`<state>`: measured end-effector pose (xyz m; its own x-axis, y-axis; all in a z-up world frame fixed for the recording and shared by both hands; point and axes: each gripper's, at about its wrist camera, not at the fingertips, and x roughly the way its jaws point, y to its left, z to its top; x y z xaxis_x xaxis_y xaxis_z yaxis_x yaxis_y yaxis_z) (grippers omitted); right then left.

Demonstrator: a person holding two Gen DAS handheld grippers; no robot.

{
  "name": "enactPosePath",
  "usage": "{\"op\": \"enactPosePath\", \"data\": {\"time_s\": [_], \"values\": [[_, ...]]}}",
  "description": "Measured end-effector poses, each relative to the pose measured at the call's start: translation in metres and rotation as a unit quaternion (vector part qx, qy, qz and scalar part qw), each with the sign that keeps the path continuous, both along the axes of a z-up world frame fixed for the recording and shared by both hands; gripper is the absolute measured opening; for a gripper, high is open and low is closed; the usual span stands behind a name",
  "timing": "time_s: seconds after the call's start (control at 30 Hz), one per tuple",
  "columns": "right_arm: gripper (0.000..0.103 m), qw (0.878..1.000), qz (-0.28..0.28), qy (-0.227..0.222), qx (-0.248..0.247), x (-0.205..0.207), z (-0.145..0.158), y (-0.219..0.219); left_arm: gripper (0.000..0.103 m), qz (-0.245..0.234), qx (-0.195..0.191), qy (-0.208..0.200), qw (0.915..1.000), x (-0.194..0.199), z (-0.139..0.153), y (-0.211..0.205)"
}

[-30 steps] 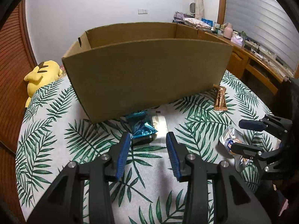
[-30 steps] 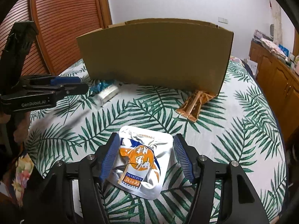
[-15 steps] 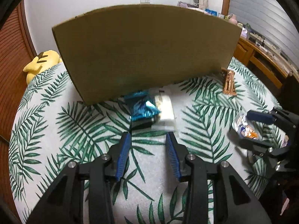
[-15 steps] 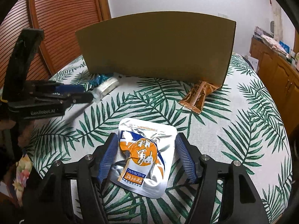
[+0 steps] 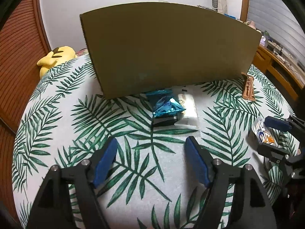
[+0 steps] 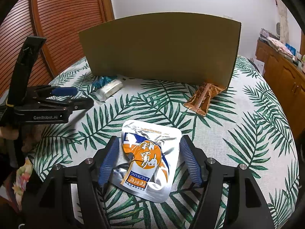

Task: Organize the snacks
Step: 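Grasp the blue foil pack with the left tool while the right tool grasps the silver-orange pouch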

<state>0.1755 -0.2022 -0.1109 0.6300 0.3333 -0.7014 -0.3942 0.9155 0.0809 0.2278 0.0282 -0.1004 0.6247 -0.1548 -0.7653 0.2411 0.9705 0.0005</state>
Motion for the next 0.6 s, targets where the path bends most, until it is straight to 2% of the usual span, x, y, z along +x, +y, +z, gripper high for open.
{"op": "enactPosePath", "data": {"time_s": [0.23, 0.57, 0.6], "values": [[0.070, 1.000, 0.001, -0.002, 0.002, 0.000, 0.000, 0.000, 0.075, -0.012, -0.001, 0.013, 0.9998, 0.003, 0.002, 0.001], [0.070, 1.000, 0.002, -0.010, -0.009, -0.001, 0.000, 0.003, 0.075, -0.032, -0.058, -0.006, 0.9978, 0.022, 0.029, 0.005], [0.070, 1.000, 0.002, -0.011, -0.011, -0.001, 0.000, 0.003, 0.070, -0.035, -0.059, -0.006, 0.9976, 0.025, 0.030, 0.003]]}}
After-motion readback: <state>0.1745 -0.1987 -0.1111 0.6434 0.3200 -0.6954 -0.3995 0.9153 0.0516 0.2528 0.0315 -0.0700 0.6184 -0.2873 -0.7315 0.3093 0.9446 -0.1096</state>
